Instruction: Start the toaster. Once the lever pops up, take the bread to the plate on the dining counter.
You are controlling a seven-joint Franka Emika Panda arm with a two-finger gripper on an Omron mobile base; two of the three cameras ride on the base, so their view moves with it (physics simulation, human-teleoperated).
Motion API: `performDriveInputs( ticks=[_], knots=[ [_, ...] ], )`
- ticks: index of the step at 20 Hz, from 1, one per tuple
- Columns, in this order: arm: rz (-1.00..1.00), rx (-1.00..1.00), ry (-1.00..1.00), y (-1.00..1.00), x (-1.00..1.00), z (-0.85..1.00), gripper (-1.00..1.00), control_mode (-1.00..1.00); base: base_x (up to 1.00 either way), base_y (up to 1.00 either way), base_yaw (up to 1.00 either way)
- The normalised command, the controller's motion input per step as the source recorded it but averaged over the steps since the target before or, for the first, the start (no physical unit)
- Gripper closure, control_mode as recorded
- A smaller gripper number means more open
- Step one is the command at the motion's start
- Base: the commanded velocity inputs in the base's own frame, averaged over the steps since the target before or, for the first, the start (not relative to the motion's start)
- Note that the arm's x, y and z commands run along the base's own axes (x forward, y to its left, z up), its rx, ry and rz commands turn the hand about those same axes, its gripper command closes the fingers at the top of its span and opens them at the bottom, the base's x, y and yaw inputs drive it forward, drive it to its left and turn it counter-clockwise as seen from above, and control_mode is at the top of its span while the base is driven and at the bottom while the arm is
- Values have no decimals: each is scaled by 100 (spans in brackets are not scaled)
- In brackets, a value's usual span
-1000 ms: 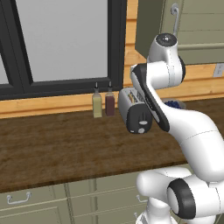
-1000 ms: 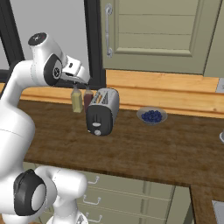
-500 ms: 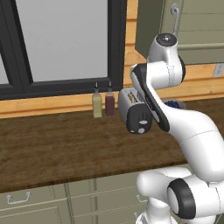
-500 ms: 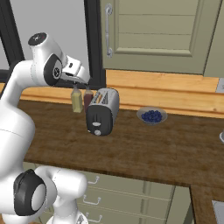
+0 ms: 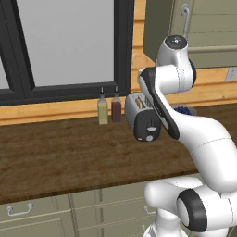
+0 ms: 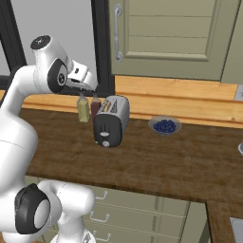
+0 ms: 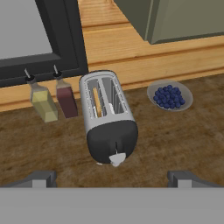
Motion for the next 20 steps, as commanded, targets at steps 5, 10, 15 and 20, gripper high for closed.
performDriveInputs(
  ticks=[5, 10, 15, 20],
  knots=[
    [0, 0, 0, 0, 0, 0, -100, -100, 0, 0, 0],
    [0, 0, 0, 0, 0, 0, -100, -100, 0, 0, 0],
    [0, 0, 0, 0, 0, 0, -100, -100, 0, 0, 0],
    [0, 0, 0, 0, 0, 0, -100, -100, 0, 0, 0]
  ],
)
